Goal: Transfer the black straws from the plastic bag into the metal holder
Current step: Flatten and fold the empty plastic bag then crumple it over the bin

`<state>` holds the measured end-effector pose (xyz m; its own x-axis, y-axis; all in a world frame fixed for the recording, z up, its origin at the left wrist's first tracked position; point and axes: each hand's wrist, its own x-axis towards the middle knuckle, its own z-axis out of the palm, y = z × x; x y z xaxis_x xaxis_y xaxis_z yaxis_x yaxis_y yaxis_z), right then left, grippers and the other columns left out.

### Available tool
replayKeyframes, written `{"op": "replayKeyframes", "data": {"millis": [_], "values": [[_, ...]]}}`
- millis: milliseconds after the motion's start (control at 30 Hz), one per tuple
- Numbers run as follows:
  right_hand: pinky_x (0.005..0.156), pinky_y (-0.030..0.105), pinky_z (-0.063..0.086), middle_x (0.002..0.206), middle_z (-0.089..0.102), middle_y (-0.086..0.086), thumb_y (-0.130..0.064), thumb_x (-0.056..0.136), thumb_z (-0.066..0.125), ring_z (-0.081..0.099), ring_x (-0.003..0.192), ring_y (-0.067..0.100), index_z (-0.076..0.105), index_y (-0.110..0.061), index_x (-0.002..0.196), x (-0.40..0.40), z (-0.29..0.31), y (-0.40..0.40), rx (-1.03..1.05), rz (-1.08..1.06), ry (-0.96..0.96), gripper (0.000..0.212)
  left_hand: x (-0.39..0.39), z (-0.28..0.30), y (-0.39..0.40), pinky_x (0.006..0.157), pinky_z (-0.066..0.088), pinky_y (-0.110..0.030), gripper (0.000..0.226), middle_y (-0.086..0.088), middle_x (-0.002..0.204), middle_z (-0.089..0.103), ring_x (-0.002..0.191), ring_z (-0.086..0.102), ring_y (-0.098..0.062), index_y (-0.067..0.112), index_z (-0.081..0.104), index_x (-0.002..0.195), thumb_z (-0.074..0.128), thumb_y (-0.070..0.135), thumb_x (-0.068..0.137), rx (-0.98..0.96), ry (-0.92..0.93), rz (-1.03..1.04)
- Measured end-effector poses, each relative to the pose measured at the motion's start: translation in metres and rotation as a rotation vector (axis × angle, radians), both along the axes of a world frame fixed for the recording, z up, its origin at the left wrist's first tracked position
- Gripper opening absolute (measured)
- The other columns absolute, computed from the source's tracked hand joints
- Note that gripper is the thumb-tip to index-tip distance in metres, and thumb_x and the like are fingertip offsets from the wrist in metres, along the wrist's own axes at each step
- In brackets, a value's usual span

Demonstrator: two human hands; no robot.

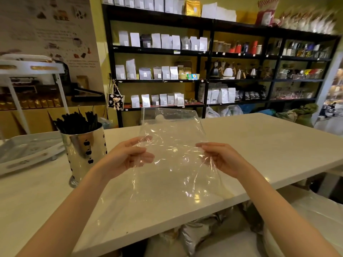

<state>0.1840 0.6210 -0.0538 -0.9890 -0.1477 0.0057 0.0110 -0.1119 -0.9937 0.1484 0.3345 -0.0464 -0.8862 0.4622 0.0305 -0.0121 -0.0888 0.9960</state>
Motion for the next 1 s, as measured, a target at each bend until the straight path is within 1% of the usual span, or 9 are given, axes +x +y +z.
{"op": "replayKeyframes", "data": {"millis": [133, 267, 333, 433, 567, 667, 733, 833, 1000], "values": [[0.053, 0.014, 0.052, 0.07, 0.065, 0.002, -0.006, 0.077, 0.059, 0.062, 0.054, 0.006, 0.069, -0.015, 0.099, 0.0, -0.002, -0.004, -0.2, 0.037, -0.05, 0.026, 0.003, -0.002, -0.005, 0.046, 0.051, -0.015, 0.031, -0.006, 0.064, 0.073, 0.056, 0.068, -0.011, 0.02, 0.063, 0.106, 0.049, 0.004, 0.083, 0.09, -0.025, -0.016], [0.031, 0.016, 0.044, 0.049, 0.061, 0.003, -0.003, 0.039, 0.086, 0.057, 0.036, 0.008, 0.069, -0.006, 0.091, -0.001, -0.006, -0.012, -0.561, 0.152, -0.101, 0.055, 0.005, -0.009, -0.005, 0.04, 0.05, -0.016, 0.032, -0.004, 0.062, 0.073, 0.049, 0.067, -0.01, 0.013, 0.069, 0.082, 0.041, 0.002, 0.089, 0.195, -0.079, 0.053], [0.032, 0.019, 0.046, 0.045, 0.06, 0.003, -0.001, 0.029, 0.083, 0.056, 0.034, 0.009, 0.069, -0.002, 0.074, -0.004, -0.011, -0.014, -0.621, 0.14, -0.128, 0.047, 0.011, -0.013, -0.006, 0.047, 0.053, -0.017, 0.031, -0.004, 0.066, 0.074, 0.057, 0.069, -0.011, 0.013, 0.075, 0.069, 0.049, 0.001, 0.081, 0.192, -0.051, 0.044], [0.044, 0.018, 0.047, 0.048, 0.061, -0.001, -0.017, 0.048, 0.072, 0.048, 0.04, 0.002, 0.068, -0.009, 0.059, -0.006, -0.019, -0.014, -0.497, 0.157, -0.185, 0.014, 0.024, -0.018, -0.013, 0.058, 0.056, -0.019, 0.017, -0.008, 0.072, 0.075, 0.066, 0.071, -0.015, 0.006, 0.075, 0.071, 0.065, 0.01, 0.058, 0.186, 0.012, -0.013], [0.057, 0.028, 0.05, 0.073, 0.063, 0.004, -0.031, 0.059, 0.07, 0.065, 0.052, 0.016, 0.063, -0.011, 0.072, 0.002, -0.03, -0.008, -0.151, 0.165, -0.243, 0.025, 0.055, -0.024, -0.027, 0.05, 0.054, -0.021, 0.027, -0.014, 0.071, 0.073, 0.061, 0.069, -0.018, -0.002, 0.073, 0.073, 0.066, 0.017, 0.056, 0.02, -0.019, -0.096], [0.049, 0.019, 0.049, 0.072, 0.064, -0.002, -0.01, 0.068, 0.073, 0.063, 0.052, 0.006, 0.061, -0.015, 0.102, 0.015, -0.033, -0.021, 0.174, 0.273, -0.122, 0.036, 0.085, -0.028, -0.035, 0.056, 0.057, -0.025, 0.026, -0.012, 0.082, 0.074, 0.066, 0.07, -0.018, 0.012, 0.072, 0.091, 0.074, 0.019, 0.065, -0.271, 0.002, -0.084], [0.041, 0.013, 0.045, 0.059, 0.063, -0.002, 0.01, 0.079, 0.057, 0.061, 0.049, 0.004, 0.055, -0.015, 0.118, 0.023, -0.036, -0.033, 0.198, 0.292, -0.08, 0.046, 0.102, -0.037, -0.039, 0.053, 0.056, -0.023, 0.043, -0.012, 0.079, 0.073, 0.058, 0.066, -0.016, 0.024, 0.061, 0.111, 0.07, 0.01, 0.072, -0.36, -0.051, -0.077], [0.049, 0.015, 0.05, 0.068, 0.065, 0.004, 0.014, 0.079, 0.056, 0.063, 0.054, 0.008, 0.051, -0.015, 0.127, 0.031, -0.042, -0.052, 0.242, 0.367, -0.026, 0.057, 0.125, -0.052, -0.049, 0.052, 0.056, -0.022, 0.053, -0.003, 0.063, 0.069, 0.056, 0.065, -0.012, 0.02, 0.052, 0.122, 0.07, 0.007, 0.074, -0.442, -0.16, -0.128], [0.075, 0.02, 0.054, 0.091, 0.075, 0.003, -0.011, 0.083, 0.063, 0.069, 0.081, 0.013, 0.059, -0.008, 0.117, 0.052, -0.058, -0.089, 0.26, 0.401, -0.115, 0.035, 0.166, -0.08, -0.073, 0.06, 0.056, -0.021, 0.006, 0.0, 0.064, 0.065, 0.06, 0.062, -0.008, 0.02, 0.071, 0.077, 0.073, 0.018, 0.071, -0.495, -0.231, -0.292]]}}
